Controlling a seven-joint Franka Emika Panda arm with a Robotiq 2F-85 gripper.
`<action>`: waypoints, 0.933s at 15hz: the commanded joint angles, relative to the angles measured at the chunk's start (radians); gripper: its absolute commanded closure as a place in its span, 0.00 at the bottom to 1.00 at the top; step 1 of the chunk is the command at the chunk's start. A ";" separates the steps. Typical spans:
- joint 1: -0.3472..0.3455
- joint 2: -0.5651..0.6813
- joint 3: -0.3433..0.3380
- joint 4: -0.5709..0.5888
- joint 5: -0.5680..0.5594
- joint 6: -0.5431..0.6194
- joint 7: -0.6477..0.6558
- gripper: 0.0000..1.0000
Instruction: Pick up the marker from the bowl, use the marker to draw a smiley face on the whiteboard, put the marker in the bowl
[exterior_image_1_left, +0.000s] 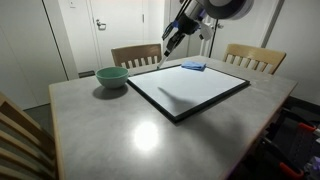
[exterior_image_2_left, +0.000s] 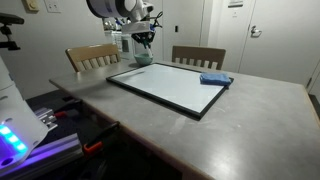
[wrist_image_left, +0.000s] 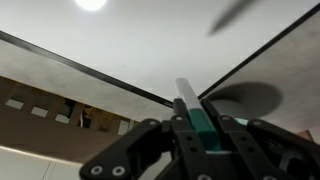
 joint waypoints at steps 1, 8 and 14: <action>-0.226 0.061 0.225 0.048 0.058 -0.040 -0.078 0.95; -0.325 0.047 0.235 0.151 0.050 -0.281 -0.069 0.95; -0.180 0.084 0.093 0.256 0.112 -0.412 -0.106 0.95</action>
